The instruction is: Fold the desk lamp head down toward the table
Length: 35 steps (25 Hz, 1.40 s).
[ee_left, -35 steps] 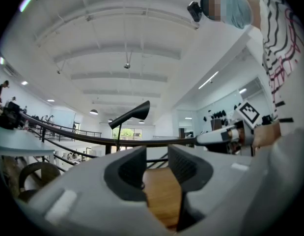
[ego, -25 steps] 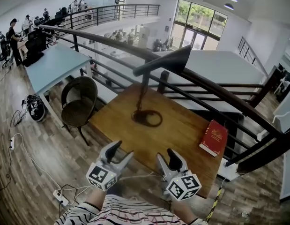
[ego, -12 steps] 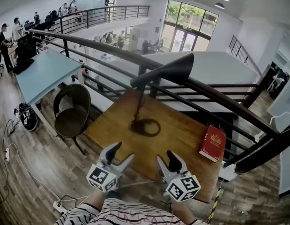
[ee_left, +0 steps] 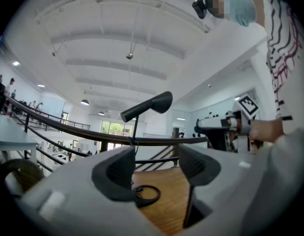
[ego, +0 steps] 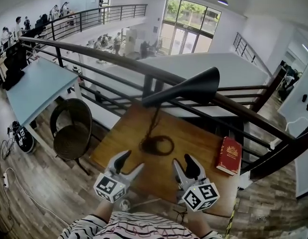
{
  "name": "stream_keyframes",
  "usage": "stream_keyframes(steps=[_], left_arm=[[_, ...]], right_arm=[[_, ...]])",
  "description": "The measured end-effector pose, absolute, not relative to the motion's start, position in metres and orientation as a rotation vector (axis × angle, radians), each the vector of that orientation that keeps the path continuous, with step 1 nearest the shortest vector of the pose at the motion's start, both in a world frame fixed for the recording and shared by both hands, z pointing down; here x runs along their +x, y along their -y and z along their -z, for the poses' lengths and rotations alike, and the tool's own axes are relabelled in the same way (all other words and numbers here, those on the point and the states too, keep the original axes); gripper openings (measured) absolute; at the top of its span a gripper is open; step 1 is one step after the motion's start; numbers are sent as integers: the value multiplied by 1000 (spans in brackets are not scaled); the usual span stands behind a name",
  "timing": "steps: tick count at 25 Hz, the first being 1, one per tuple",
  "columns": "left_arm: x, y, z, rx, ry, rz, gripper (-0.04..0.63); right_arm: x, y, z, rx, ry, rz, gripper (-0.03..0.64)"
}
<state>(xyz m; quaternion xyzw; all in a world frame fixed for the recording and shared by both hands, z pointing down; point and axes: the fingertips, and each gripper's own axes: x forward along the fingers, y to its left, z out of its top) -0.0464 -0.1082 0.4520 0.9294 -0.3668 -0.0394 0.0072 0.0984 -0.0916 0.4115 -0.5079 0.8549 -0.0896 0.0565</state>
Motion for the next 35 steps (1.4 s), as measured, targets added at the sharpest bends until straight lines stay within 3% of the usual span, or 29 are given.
stream_keyframes(steps=[8,18,35], left_arm=[[-99,168,-450,2948,1002,109,270],[-109,214,-450,2953,872,105,275],[-15,297,-459,2887,906,114,337]], right_arm=[[51,144,-376,-1646,-2512,122,204],[45,173,-313,-1769,-2498,-138,204],[125,240,-175,-1748,-2560,-792,204]])
